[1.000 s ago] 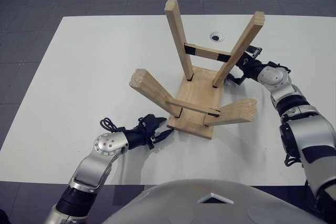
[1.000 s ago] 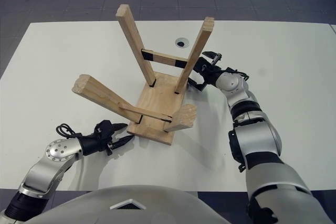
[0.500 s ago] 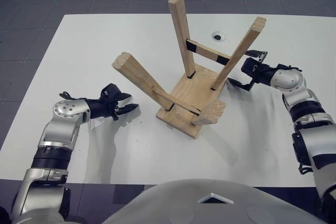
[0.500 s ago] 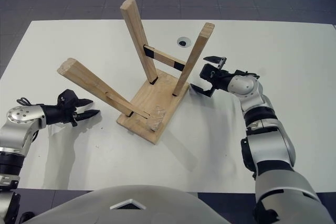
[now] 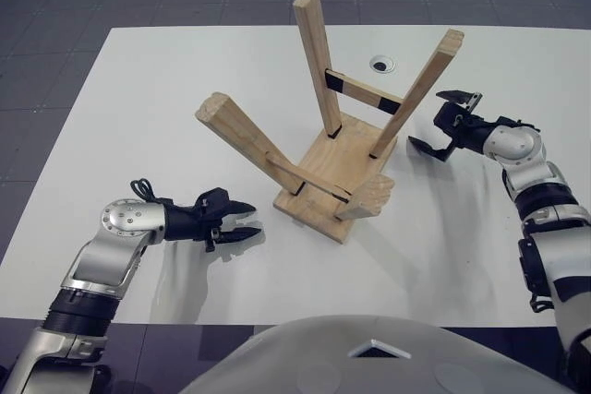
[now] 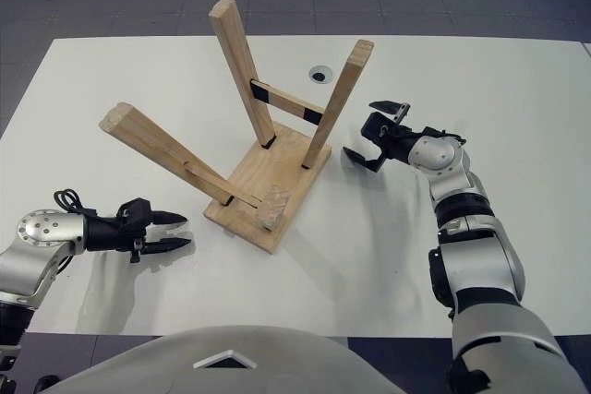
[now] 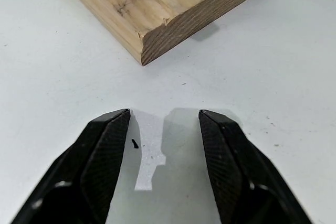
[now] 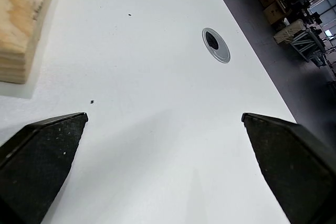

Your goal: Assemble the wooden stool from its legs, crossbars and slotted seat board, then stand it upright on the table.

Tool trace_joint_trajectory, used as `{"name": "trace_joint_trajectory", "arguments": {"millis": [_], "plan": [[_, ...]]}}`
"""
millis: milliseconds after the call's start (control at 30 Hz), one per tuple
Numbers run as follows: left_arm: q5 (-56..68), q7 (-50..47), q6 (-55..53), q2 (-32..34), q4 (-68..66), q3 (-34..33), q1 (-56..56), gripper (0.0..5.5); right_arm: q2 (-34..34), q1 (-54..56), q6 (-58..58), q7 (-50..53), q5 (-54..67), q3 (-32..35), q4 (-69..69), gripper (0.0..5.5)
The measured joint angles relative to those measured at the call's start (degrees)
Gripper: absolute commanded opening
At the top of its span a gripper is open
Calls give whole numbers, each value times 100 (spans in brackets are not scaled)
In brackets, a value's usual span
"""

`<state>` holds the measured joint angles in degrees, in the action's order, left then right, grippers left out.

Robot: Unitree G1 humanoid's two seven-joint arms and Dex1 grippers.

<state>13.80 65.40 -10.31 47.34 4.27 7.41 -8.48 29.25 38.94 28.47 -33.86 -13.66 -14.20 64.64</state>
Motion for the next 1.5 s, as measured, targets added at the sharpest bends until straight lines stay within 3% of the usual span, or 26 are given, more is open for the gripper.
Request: {"name": "trace_joint_trajectory", "arguments": {"millis": [300,667,867,1133,1300,1500], "plan": [[62,-730,-380,-703,-177,-25,253,244,-820,624,-180,686,-311,-244,690,546],[59,-1008,-730,-854,-402,-262,460,244,-376,114,424,172,-135,-261,206,546],[34,-1070,-875,-854,-638,-309,730,244,255,-1292,386,-730,593,-166,-1919,546],[-125,-1556,-1222,-870,-617,-469,802,244,1005,-3792,-1608,-1091,1071,-166,-6356,546],[-148,-1925,-1465,-965,-300,-532,672,244,1148,-4475,-2232,-1121,1157,-141,-7410,546],[-119,-2187,-1753,-1206,428,-570,196,244,1199,-4674,-2469,-1068,1197,287,-7429,546]]}}
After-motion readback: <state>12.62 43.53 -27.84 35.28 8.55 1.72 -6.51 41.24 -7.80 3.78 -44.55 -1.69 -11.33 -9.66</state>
